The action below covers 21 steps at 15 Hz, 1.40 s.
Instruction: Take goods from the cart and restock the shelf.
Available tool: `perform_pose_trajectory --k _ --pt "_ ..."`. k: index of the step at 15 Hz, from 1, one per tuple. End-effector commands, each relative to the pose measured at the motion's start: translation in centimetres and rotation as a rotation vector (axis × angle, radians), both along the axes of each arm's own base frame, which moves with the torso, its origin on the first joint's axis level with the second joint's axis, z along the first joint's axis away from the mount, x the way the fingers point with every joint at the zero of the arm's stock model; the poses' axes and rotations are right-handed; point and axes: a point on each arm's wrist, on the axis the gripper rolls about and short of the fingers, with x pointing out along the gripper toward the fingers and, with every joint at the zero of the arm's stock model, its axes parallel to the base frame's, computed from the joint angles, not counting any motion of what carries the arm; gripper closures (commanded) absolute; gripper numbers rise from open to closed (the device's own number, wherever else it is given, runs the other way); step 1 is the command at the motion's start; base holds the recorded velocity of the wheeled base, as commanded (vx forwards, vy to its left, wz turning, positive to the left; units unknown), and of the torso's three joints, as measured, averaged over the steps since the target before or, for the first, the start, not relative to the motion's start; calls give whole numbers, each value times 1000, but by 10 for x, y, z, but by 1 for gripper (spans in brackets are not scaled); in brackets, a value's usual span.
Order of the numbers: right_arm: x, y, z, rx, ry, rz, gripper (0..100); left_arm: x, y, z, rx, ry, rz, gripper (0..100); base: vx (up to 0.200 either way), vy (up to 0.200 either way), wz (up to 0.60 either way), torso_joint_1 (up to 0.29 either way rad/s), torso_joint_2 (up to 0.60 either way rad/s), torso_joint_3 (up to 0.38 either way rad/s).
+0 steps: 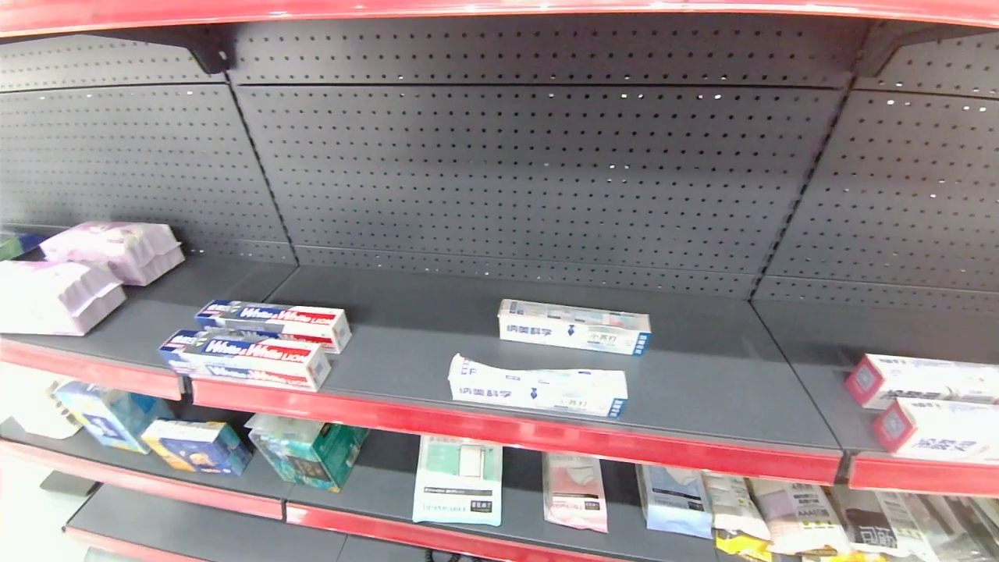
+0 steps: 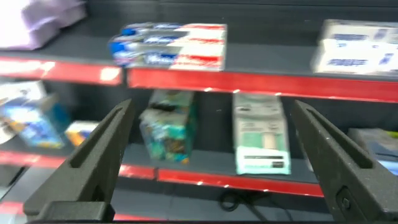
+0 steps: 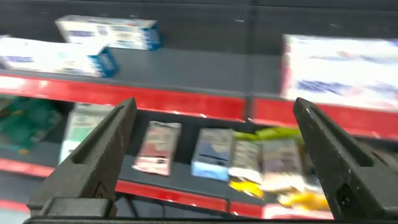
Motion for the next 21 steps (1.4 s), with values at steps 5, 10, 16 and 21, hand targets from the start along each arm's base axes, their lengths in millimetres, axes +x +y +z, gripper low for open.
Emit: perform_pose_trajectory --k 5,10,16,21 --pt "0 0 0 -2 1 0 0 0 0 0 0 2 -1 0 0 0 -600 5 4 3" --pt "0 0 0 -3 1 0 0 1 0 1 0 17 -3 0 0 0 -240 -1 2 1" --pt "0 0 0 -3 1 2 0 104 4 171 -197 164 152 0 0 0 0 0 0 0" --pt "0 0 0 -3 1 2 0 159 27 133 87 530 371 0 0 0 0 0 0 0"
